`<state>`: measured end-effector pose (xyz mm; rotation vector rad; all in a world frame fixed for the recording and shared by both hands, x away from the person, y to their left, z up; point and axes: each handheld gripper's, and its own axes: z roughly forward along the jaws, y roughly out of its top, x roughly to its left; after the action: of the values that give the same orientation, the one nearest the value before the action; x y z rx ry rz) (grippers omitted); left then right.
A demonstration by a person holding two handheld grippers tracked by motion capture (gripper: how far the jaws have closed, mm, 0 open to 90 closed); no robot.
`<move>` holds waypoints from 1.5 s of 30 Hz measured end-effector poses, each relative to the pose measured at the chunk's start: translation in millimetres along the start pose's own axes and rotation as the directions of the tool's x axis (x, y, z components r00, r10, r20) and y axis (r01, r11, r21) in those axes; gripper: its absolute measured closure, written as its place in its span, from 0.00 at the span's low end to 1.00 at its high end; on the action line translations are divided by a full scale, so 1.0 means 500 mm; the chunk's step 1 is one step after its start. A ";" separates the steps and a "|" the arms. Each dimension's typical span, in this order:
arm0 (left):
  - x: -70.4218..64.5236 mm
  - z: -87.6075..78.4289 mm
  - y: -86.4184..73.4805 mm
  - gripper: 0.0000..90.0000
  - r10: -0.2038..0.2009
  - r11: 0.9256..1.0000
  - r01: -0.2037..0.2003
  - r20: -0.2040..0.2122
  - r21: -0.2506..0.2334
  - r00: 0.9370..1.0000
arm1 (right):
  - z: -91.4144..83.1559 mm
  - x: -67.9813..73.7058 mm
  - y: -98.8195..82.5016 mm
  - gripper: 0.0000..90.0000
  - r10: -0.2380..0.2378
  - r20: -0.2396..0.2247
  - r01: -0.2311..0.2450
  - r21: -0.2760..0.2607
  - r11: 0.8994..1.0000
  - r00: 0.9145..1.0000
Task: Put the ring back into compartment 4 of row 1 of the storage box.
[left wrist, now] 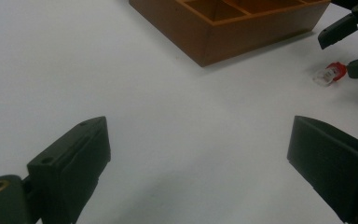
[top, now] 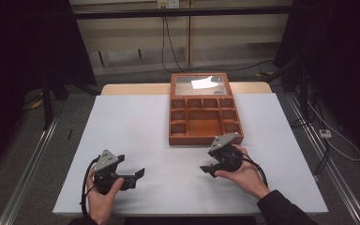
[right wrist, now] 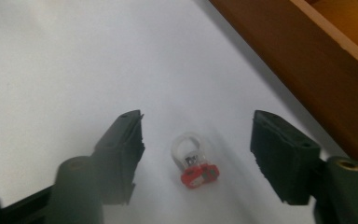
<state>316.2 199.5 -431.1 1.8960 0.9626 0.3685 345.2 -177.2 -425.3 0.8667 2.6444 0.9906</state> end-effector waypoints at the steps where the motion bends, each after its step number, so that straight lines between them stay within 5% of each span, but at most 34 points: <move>1: 0.001 0.000 0.000 0.06 0.000 1.000 0.000 0.001 -0.002 1.000 | 0.001 -0.003 0.000 0.42 -0.001 0.004 0.001 -0.004 1.000 1.000; 21: 0.002 0.000 0.001 0.06 0.007 1.000 -0.007 0.008 0.009 1.000 | 0.017 -0.004 -0.012 0.56 -0.081 -0.006 0.081 0.087 0.993 0.997; 45: 0.003 -0.001 0.001 0.06 0.001 1.000 -0.001 0.005 0.003 1.000 | 0.023 -0.012 -0.020 0.76 -0.023 -0.012 0.025 0.109 0.994 1.000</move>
<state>317.3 200.9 -431.0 1.8998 0.9592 0.3624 349.6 -180.5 -440.7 0.8518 2.7330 0.8548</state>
